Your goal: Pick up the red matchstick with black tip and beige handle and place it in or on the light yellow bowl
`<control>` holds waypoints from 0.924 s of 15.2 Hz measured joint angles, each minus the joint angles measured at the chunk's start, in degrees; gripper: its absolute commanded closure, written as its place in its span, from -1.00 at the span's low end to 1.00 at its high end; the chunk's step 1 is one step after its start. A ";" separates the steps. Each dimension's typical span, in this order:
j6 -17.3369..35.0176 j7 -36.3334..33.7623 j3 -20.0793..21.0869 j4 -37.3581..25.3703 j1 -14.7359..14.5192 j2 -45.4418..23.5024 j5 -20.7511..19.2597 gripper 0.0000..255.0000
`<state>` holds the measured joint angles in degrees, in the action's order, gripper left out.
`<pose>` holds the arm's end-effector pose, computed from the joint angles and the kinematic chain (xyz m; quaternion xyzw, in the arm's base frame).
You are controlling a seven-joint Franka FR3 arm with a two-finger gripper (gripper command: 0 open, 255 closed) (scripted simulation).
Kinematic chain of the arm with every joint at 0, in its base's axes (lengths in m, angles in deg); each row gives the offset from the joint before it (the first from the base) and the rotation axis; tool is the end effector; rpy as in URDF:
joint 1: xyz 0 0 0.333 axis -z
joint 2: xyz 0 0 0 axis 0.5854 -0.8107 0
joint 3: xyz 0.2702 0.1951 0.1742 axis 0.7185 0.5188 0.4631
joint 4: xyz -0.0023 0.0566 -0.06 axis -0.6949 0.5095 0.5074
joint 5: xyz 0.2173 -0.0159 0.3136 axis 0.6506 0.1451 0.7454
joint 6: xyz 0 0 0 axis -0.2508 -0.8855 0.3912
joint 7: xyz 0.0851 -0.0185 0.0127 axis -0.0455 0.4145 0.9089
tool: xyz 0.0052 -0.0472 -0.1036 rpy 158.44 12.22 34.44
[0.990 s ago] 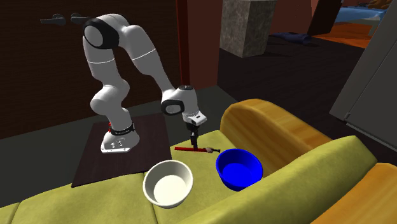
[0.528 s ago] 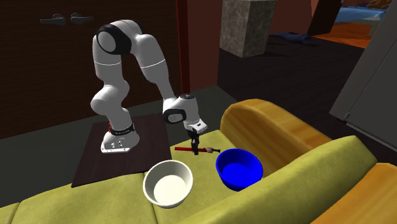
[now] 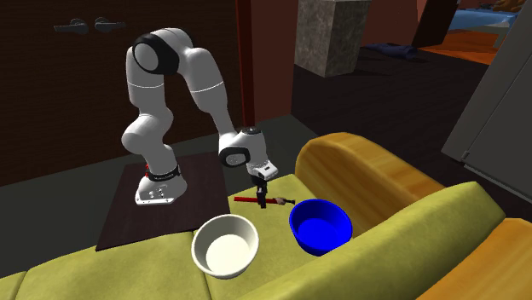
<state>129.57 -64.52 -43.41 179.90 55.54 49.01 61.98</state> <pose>0.3981 -0.1804 0.2370 0.9834 -0.1586 0.0640 0.0599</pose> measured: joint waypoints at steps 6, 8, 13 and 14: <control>-0.03 0.31 0.27 0.15 0.19 0.47 0.10 1.00; -0.12 0.48 0.29 0.21 0.40 0.54 0.19 1.00; -1.80 1.22 1.22 0.58 1.02 2.38 1.16 1.00; -2.52 1.78 1.71 0.62 1.40 3.12 1.75 1.00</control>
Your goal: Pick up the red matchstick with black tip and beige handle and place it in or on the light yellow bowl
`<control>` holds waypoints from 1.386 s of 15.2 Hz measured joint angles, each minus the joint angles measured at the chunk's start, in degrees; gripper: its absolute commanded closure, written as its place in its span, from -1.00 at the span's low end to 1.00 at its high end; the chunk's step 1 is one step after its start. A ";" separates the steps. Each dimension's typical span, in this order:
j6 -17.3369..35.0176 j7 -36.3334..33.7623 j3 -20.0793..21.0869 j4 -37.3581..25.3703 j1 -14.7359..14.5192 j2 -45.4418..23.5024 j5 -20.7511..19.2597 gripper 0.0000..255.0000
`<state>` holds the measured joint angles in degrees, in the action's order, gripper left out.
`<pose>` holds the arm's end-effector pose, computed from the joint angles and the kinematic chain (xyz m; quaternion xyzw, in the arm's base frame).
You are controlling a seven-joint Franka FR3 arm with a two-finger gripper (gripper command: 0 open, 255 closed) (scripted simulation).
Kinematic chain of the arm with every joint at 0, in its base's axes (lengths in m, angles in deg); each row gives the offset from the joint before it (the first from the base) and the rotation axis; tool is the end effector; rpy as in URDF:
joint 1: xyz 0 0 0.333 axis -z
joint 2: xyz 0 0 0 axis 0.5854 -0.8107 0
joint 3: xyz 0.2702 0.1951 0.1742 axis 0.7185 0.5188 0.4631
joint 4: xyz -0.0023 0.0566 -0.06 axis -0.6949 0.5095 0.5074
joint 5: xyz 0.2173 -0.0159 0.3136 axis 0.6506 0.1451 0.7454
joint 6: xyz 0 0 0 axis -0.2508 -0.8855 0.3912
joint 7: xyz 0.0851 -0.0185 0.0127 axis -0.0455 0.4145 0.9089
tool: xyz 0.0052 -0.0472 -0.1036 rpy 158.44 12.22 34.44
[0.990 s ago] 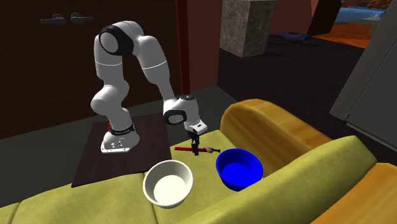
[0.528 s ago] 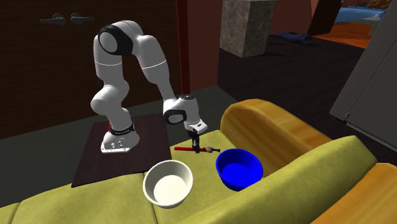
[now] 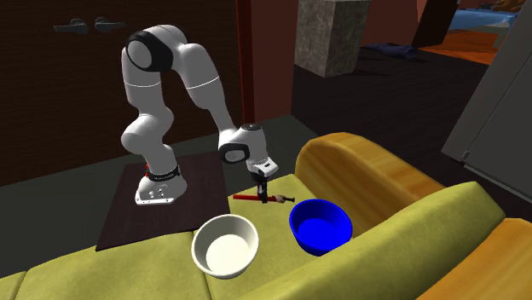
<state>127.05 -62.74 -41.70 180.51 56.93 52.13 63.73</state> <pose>0.3947 -0.1798 0.2534 0.9834 -0.1586 0.0643 0.0600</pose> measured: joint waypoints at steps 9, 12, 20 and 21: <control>-7.83 5.17 2.81 1.32 1.43 9.13 5.86 1.00; -10.53 6.59 3.00 1.15 1.31 11.68 7.44 1.00; -18.13 9.21 3.01 0.21 0.64 18.38 10.26 1.00; -19.05 9.42 3.01 0.18 0.57 19.28 10.47 1.00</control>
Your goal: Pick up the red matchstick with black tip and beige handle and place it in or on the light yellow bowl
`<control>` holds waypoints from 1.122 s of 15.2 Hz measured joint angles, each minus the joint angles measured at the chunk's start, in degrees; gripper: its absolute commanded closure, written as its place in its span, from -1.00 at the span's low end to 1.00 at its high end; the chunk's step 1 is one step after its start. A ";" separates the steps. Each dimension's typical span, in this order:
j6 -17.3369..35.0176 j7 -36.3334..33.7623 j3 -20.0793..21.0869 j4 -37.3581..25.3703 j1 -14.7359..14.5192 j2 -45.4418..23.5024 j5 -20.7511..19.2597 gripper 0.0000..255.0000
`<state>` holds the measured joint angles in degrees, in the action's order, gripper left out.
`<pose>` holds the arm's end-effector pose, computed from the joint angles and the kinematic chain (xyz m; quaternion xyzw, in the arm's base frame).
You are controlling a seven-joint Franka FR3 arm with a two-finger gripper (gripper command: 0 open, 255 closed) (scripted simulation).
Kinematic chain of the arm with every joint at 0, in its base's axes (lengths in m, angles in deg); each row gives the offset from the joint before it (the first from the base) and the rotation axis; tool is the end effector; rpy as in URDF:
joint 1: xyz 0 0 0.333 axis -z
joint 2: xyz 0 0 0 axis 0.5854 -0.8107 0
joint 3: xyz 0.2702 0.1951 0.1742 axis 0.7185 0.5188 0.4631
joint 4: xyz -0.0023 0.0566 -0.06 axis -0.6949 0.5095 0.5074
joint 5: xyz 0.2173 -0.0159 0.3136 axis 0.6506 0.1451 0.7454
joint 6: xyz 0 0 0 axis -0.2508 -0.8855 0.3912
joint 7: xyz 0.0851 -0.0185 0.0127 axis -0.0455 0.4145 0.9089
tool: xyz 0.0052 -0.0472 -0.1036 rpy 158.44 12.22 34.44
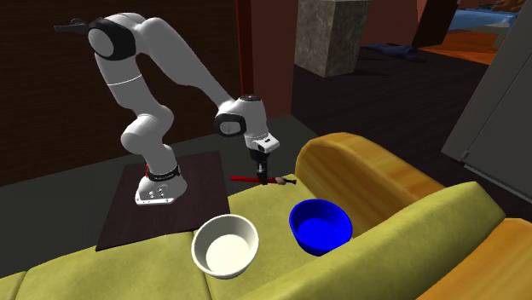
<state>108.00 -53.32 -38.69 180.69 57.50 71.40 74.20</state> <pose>0.3733 -0.1717 0.3626 0.9834 -0.1585 0.0643 0.0600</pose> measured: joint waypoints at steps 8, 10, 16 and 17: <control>-5.79 3.04 -1.35 -0.23 0.38 5.75 0.99 1.00; -6.18 5.88 -3.26 0.54 1.50 7.15 0.76 1.00; -6.02 16.09 -10.56 2.25 5.73 9.57 -0.55 1.00; -5.61 17.71 -11.76 2.70 6.43 9.75 -0.84 1.00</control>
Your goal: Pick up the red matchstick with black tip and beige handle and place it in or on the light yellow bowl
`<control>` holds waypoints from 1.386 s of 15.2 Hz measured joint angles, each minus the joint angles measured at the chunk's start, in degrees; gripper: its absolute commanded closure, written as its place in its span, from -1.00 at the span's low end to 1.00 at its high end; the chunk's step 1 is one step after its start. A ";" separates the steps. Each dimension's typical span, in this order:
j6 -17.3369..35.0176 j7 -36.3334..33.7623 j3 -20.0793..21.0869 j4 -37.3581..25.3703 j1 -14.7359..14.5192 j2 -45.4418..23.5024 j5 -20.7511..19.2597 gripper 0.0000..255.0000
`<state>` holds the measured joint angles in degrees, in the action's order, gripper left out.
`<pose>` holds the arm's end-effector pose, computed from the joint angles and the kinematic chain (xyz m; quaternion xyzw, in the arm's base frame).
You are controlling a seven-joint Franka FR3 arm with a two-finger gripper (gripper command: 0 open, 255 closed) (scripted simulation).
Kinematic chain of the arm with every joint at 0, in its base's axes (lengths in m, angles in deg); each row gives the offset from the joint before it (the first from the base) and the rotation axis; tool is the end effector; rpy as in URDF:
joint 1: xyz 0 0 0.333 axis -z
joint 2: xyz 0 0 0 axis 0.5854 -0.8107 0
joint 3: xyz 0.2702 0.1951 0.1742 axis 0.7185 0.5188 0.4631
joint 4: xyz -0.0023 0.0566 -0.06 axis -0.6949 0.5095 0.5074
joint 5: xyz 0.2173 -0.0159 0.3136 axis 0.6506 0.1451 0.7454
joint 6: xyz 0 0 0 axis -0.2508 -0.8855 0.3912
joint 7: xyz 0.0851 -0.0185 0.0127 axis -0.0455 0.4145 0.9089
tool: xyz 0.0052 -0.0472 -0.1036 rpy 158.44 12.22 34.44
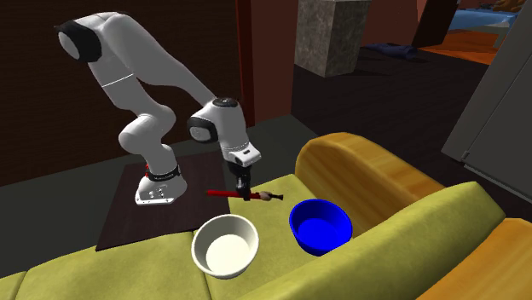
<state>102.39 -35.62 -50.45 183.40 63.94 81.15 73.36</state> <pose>0.2752 -0.2590 0.3963 0.9833 -0.1597 0.0639 0.0599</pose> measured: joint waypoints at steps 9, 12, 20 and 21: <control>-0.44 16.95 -12.09 -3.00 4.90 -1.24 -0.07 1.00; 0.79 19.96 -14.27 -3.32 5.18 -2.68 0.57 1.00; 8.51 23.38 -16.76 -1.56 3.26 -8.97 4.29 1.00; 9.52 24.15 -17.18 -1.44 2.89 -9.92 5.14 1.00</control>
<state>111.91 -11.47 -67.63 181.96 66.83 71.23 78.51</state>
